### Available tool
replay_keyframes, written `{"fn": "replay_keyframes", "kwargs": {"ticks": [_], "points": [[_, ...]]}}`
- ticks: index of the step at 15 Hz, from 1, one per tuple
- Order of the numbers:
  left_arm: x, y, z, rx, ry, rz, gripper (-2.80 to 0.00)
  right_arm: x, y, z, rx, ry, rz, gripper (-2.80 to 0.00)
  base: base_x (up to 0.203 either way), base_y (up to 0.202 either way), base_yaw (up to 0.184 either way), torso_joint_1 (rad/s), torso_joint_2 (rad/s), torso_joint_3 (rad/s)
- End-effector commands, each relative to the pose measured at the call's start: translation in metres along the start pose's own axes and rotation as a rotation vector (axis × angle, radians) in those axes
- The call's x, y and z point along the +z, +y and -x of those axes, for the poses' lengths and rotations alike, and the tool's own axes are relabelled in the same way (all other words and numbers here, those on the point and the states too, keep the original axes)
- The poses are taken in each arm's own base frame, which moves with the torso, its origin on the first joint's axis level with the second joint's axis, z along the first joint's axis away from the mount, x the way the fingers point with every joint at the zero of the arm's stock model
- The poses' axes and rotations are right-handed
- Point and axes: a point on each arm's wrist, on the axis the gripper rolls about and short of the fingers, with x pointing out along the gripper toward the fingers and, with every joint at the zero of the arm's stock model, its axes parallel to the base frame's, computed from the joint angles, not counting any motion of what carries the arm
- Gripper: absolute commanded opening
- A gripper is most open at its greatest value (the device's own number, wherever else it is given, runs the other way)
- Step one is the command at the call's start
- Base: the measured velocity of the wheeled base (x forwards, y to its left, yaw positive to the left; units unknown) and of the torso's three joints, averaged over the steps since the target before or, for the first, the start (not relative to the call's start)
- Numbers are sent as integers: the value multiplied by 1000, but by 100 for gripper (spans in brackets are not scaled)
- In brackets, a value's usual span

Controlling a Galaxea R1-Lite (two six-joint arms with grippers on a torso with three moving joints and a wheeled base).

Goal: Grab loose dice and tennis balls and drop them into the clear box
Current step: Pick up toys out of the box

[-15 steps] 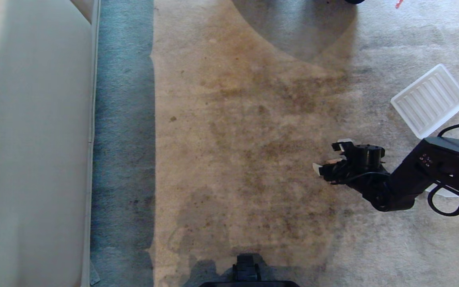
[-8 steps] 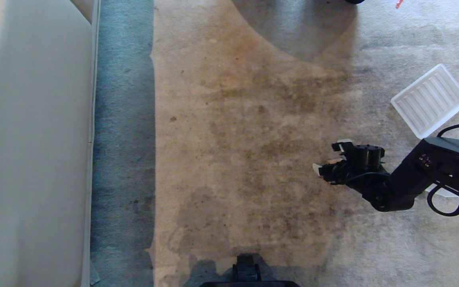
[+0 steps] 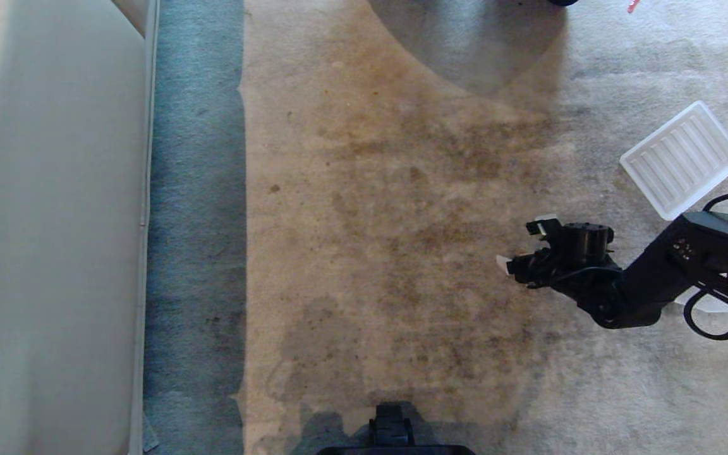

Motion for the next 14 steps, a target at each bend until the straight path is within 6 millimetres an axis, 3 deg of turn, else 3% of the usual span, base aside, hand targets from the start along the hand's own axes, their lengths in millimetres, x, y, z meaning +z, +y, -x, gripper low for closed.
{"fn": "replay_keyframes", "kwargs": {"ticks": [1,9,14], "points": [[0,0,0,1,0,0,-280,14,-3,4,-8,-46,12,0,0,0,0,0,0,0],[0,0,0,1,0,0,-280,14,-3,4,-8,-46,12,0,0,0,0,0,0,0],[0,0,0,1,0,0,-280,6,-9,16,-23,26,23,0,0,0,0,0,0,0]]}}
